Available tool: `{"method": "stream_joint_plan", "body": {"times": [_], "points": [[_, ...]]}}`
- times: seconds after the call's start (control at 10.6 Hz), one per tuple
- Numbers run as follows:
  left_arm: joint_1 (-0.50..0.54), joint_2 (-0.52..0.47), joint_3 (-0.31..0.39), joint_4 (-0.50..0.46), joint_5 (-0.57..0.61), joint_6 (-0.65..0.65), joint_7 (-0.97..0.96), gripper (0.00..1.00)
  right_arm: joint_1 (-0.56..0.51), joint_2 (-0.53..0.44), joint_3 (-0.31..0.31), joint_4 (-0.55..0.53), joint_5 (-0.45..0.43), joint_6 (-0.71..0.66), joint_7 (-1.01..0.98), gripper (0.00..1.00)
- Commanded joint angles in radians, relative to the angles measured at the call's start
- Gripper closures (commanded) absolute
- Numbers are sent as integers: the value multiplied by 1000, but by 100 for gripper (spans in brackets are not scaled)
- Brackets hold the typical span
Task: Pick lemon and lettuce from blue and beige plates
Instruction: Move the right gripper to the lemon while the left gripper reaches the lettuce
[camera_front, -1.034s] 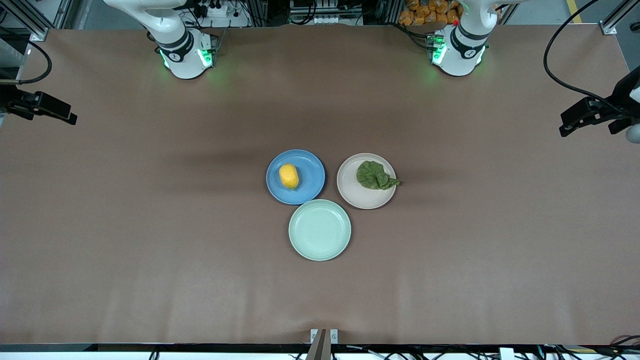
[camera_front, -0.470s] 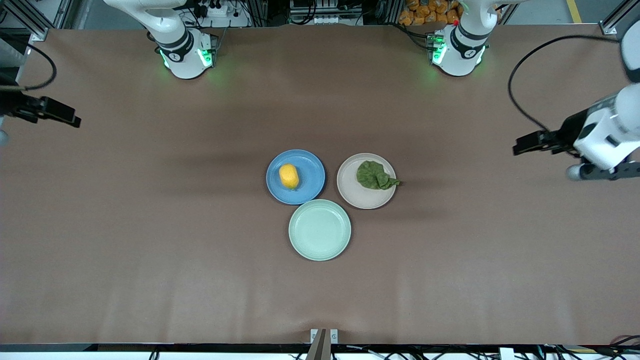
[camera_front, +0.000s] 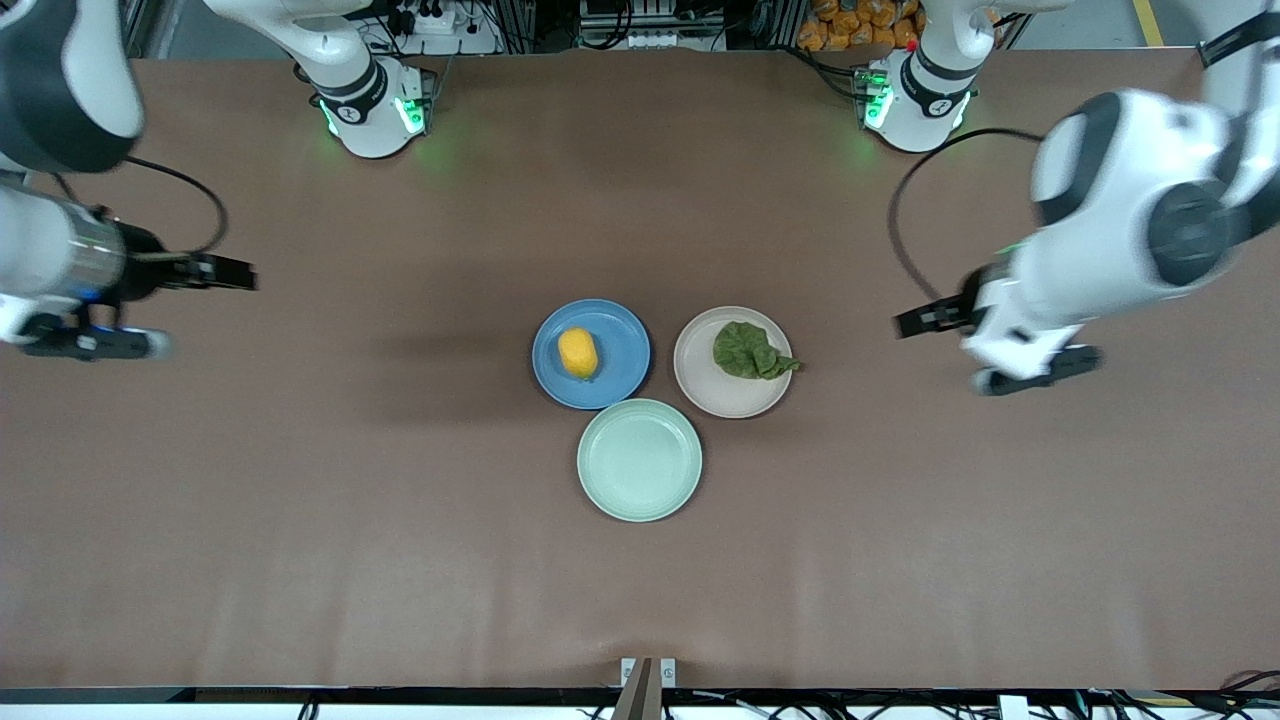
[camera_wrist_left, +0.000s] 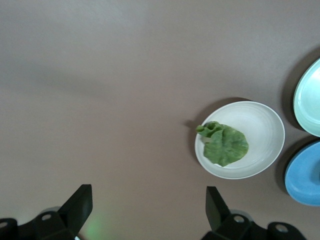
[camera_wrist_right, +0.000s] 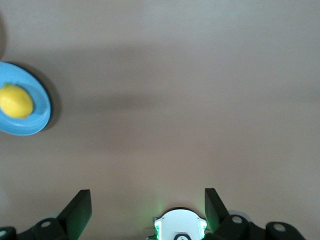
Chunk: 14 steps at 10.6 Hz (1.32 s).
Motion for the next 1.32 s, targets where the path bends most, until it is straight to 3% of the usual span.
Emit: {"method": "stream_joint_plan", "body": {"times": [0.0, 0.28, 0.56, 0.85, 1.22], "points": [[-72, 75, 6, 7, 25, 60, -135, 0, 91, 85, -4, 22, 33, 34, 4, 0], [-158, 187, 6, 7, 34, 166, -322, 0, 189, 129, -4, 18, 71, 102, 28, 0], [-215, 286, 6, 7, 45, 232, -419, 0, 324, 203, -4, 12, 95, 245, 195, 0], [-240, 324, 6, -21, 45, 321, -487, 0, 420, 293, -4, 6, 95, 397, 292, 0], [-246, 333, 0, -107, 37, 493, -580, 0, 491, 321, -4, -154, 93, 704, 318, 0]]}}
